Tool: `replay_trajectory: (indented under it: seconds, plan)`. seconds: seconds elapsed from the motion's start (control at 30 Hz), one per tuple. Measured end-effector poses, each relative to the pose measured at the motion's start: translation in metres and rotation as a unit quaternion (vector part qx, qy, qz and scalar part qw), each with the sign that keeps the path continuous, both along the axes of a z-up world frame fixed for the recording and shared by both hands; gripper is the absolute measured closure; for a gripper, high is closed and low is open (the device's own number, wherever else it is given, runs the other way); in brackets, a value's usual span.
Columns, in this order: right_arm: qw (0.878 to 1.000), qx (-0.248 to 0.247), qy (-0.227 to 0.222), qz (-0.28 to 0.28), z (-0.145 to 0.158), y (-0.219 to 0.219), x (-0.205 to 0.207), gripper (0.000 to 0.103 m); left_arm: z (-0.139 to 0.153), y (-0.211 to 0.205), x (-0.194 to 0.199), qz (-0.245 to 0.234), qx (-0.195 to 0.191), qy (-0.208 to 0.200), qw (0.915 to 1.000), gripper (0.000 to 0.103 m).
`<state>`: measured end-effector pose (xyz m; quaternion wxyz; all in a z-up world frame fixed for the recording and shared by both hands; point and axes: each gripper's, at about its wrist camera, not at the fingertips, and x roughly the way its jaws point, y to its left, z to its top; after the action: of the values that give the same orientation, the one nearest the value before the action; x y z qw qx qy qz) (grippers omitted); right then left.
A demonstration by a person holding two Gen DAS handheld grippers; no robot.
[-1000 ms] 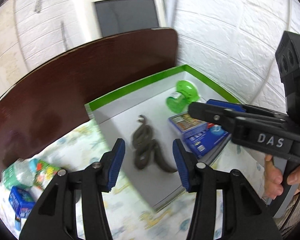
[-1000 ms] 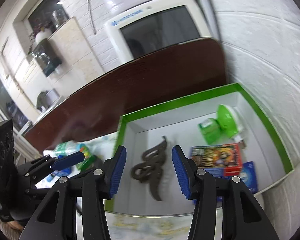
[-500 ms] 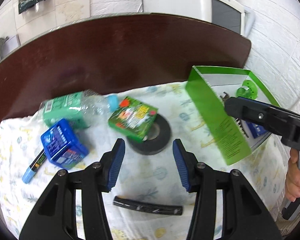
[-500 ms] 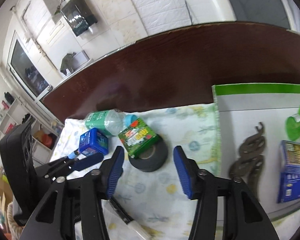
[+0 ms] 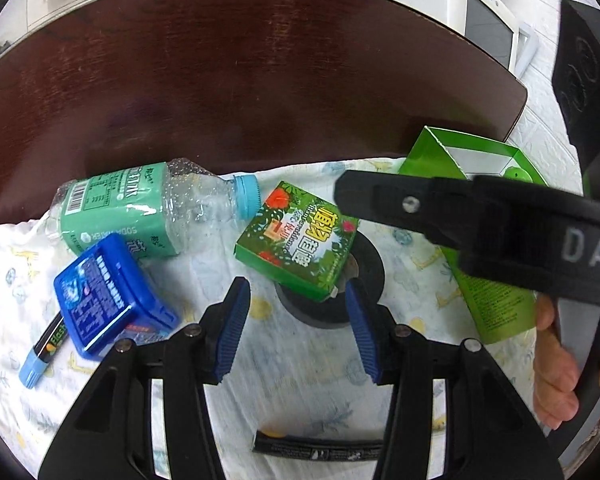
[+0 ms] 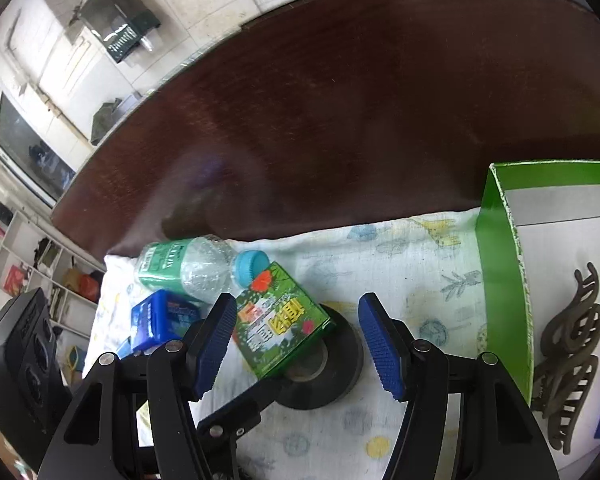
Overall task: Organize rigid objects
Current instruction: 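Grasp the green tea box with the right gripper and lift it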
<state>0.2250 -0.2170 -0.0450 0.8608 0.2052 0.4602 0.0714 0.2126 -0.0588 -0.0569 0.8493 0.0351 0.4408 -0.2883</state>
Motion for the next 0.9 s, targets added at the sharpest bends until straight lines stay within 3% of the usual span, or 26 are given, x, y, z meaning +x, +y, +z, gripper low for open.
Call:
replay_trajectory:
  seconds: [0.3,0.37,0.53,0.9]
  plan:
    - [1.000,0.001,0.023,0.017,-0.017,0.002,0.019,0.038,-0.012,-0.010,0.015,-0.008,0.002,0.015,0.9999,0.051]
    - [0.999,0.004,0.036,0.032,-0.023,0.006,0.023,0.052,-0.013,-0.011,0.018,-0.009,-0.004,0.018,0.9998,0.051]
    - [0.999,-0.011,0.027,0.044,-0.017,0.011,0.019,0.063,-0.016,-0.017,0.022,-0.022,-0.001,0.017,0.9996,0.054]
    - [0.999,-0.005,-0.011,0.041,0.013,0.004,-0.011,0.063,0.002,-0.015,0.010,-0.019,-0.001,-0.009,0.9998,0.054]
